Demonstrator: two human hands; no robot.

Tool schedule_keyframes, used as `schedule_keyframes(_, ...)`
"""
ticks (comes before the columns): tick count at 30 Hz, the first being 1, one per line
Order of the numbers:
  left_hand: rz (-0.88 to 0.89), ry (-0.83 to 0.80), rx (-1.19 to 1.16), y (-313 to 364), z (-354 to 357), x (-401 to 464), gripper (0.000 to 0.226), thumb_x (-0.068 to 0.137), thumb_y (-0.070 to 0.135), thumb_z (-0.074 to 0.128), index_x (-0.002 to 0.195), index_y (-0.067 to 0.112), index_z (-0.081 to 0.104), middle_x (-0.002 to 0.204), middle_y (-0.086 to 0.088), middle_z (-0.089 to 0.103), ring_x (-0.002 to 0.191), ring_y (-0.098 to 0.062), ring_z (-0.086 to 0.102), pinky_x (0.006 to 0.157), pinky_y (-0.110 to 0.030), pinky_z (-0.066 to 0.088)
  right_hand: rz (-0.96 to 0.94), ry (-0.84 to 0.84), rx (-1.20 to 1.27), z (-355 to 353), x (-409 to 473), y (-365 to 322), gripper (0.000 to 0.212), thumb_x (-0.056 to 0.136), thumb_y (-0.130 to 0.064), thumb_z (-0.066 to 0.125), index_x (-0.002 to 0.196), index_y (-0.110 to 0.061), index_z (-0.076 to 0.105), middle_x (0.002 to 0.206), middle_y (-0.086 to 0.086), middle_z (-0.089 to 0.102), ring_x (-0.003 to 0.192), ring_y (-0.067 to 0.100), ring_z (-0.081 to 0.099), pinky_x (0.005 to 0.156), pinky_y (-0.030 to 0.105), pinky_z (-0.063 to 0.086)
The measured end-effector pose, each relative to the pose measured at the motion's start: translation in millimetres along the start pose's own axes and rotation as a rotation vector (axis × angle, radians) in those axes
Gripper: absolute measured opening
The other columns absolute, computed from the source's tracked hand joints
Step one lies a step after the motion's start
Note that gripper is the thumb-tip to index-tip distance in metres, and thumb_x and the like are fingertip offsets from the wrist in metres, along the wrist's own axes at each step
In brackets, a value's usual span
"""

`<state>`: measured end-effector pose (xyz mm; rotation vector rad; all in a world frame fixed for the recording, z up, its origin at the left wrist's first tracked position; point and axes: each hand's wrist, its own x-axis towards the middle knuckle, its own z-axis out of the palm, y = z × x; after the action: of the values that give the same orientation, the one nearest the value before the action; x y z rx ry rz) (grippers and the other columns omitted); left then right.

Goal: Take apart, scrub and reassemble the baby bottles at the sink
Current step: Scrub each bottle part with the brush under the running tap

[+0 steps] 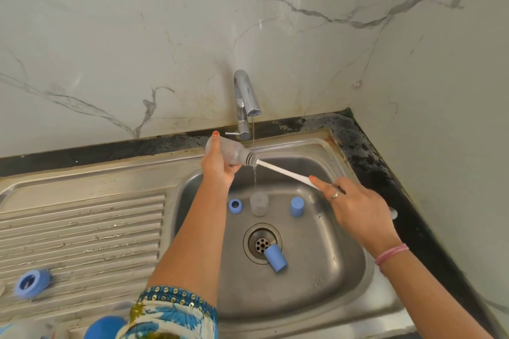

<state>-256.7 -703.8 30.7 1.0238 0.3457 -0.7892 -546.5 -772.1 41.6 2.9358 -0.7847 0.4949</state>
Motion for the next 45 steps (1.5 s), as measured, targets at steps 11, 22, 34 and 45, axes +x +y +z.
schedule_keyframes(11,0.012,-0.132,0.0,5.1,8.7,-7.4,0.058,0.083,0.027,0.075,0.13,0.01,0.045,0.119,-0.017,0.056,0.104,-0.035,0.062,0.073,-0.062,0.055,0.344,-0.466,0.716,-6.7,4.1,6.7,0.04,0.1,-0.032,0.05,0.136,-0.049,0.045,0.072,-0.017,0.06,0.051,0.003,0.049,0.044,0.018,0.038)
schedule_keyframes(22,-0.012,-0.092,-0.191,-8.1,-1.2,-18.5,0.048,0.084,0.016,0.074,0.124,0.008,0.049,0.126,-0.02,0.053,0.116,-0.041,0.054,0.086,-0.073,0.043,0.729,-0.562,1.23,-6.4,8.7,4.2,0.022,0.097,-0.023,0.057,0.117,-0.023,0.065,0.076,0.004,0.064,0.046,0.01,0.047,0.039,0.024,0.034)
schedule_keyframes(34,0.026,-0.041,0.089,-4.0,-0.6,-28.9,0.06,0.078,0.021,0.08,0.128,0.012,0.047,0.126,-0.017,0.051,0.116,-0.038,0.053,0.076,-0.064,0.053,0.034,-0.062,-0.185,-12.2,-0.7,23.8,0.053,0.085,-0.005,0.065,0.132,-0.028,0.059,0.109,-0.002,0.065,0.083,0.023,0.059,0.066,0.037,0.049)
schedule_keyframes(45,-0.029,-0.253,0.028,-3.2,-4.6,-33.2,0.043,0.091,0.019,0.066,0.127,0.011,0.044,0.117,-0.016,0.052,0.105,-0.034,0.058,0.08,-0.061,0.053,0.532,-0.573,1.189,-13.6,7.6,-2.3,0.021,0.1,-0.022,0.05,0.099,-0.013,0.069,0.079,-0.002,0.066,0.05,0.008,0.044,0.043,0.02,0.034)
